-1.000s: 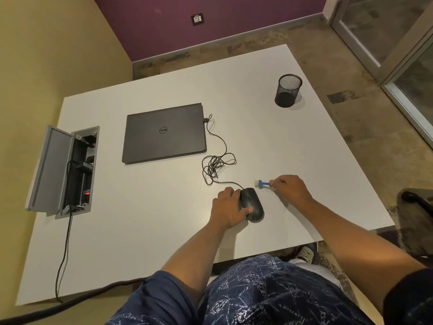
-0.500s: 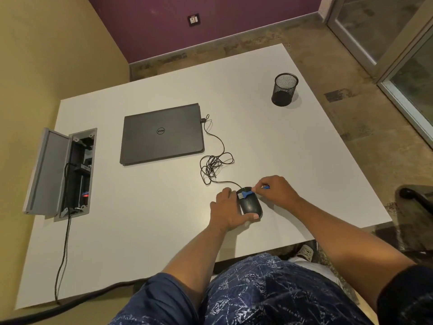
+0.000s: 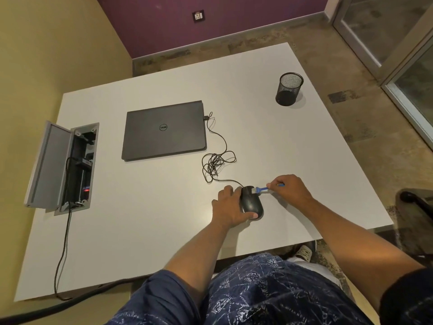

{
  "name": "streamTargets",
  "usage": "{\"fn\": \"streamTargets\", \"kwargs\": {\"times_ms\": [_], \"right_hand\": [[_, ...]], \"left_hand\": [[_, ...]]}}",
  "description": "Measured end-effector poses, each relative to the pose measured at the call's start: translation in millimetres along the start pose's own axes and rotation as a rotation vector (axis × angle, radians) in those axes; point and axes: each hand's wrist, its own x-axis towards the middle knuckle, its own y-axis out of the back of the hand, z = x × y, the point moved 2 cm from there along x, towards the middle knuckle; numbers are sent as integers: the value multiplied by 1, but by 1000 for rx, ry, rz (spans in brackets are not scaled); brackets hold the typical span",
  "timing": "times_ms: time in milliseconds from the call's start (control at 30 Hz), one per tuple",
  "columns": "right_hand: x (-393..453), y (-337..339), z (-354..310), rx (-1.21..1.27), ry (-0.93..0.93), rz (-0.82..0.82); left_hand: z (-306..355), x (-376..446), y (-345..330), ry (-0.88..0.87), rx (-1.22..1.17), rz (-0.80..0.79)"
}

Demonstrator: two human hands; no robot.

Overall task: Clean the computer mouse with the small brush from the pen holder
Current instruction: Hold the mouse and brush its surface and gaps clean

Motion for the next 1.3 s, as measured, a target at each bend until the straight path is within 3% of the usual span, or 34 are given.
{"fn": "streamTargets", "kwargs": {"times_ms": [133,533,633,767,900,1067,1200,1300], "right_hand": [[-2,-2,-5,-19,34,-87],[7,0,-20,110,0,-19],[10,-11,-28,7,24,-95],[20,-14,-29,-39,3,6],[26,-14,-35,-134,22,-66],[31,-9,-39,-121,23,54],[30,-10,-46,-95,78,-36],[31,-11,-52,-101,113,-86]], "left_hand": [[0,0,0,2,-2,-4],[1,-1,1,6,7,24],[1,-1,1,5,9,20],[1,-2,3,-2,13,20],[2,-3,2,-2,11,26],[5,-9,2,20,20,69],[11,-15,5,-174,138,218],[18,-15,4,-380,260,164]]}}
